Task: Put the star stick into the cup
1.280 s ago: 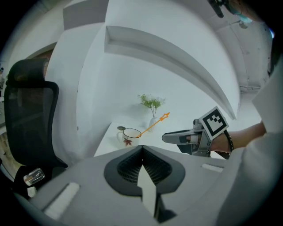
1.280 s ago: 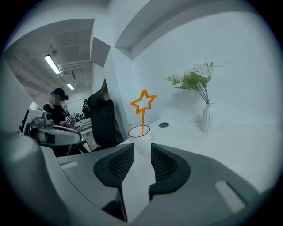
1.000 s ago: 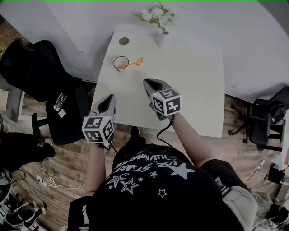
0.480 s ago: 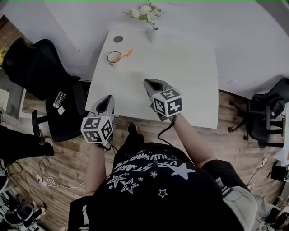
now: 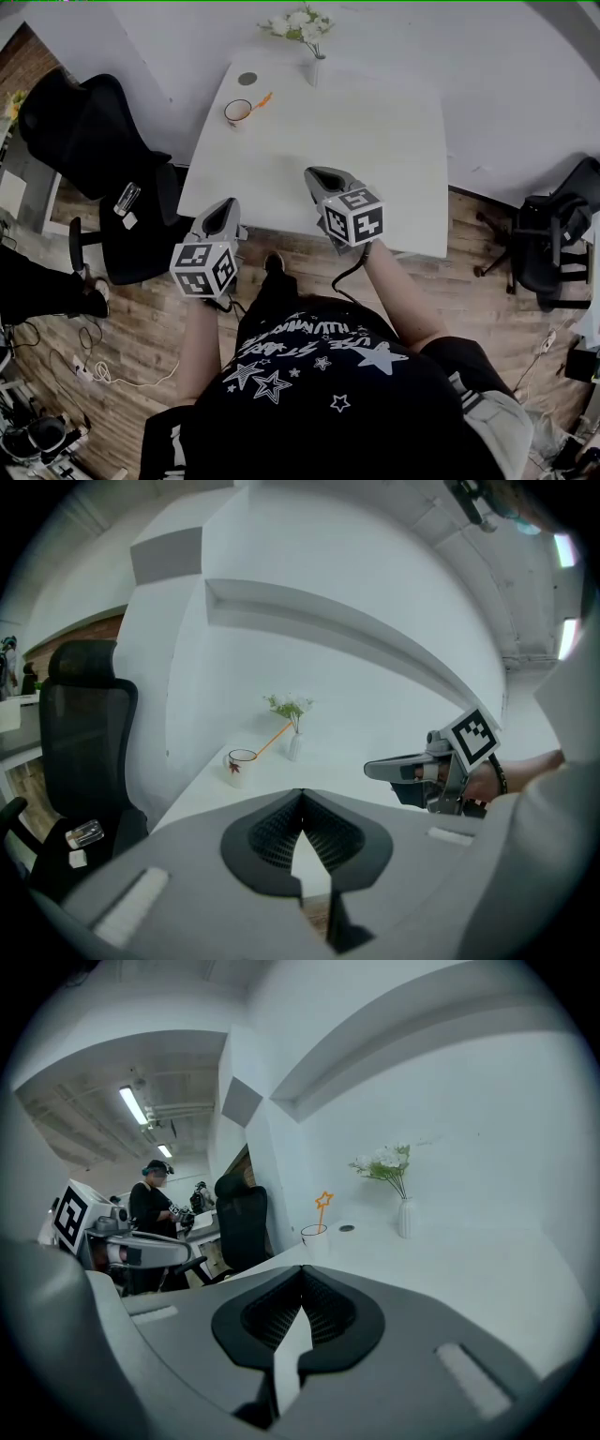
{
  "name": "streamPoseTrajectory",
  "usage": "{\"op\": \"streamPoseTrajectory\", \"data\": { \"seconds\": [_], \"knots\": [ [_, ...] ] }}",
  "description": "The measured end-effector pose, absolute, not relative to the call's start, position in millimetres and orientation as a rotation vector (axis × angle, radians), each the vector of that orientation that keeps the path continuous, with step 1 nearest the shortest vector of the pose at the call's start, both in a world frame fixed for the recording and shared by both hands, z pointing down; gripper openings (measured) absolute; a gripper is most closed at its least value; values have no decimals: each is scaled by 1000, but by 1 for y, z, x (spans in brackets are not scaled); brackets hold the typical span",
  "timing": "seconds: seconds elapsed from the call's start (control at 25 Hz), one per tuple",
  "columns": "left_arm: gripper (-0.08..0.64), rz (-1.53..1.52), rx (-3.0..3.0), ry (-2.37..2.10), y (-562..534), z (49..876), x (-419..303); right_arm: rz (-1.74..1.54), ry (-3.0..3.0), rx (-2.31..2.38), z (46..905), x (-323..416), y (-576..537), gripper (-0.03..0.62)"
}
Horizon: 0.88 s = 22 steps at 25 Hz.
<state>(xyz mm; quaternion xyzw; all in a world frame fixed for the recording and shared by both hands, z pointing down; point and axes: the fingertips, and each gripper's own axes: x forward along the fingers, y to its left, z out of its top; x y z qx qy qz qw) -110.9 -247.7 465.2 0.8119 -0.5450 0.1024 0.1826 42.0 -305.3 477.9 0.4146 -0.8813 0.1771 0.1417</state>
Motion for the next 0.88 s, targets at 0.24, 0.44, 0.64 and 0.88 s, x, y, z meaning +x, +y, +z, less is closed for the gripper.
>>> {"op": "streamPoseTrajectory", "data": {
  "seconds": [0.24, 0.44, 0.64, 0.88],
  "knots": [
    [3, 291, 2284, -1543, -224, 469, -103, 514, -2546, 1171, 482, 48, -281, 15],
    [3, 298, 2278, -1547, -207, 472, -97, 528, -2552, 1147, 488, 53, -262, 15],
    [3, 285, 2271, -1544, -195, 475, -94, 538, -2540, 1143, 493, 57, -250, 15],
    [3, 254, 2249, -1527, -182, 479, -93, 540, -2536, 1128, 495, 54, -239, 15]
  ]
}}
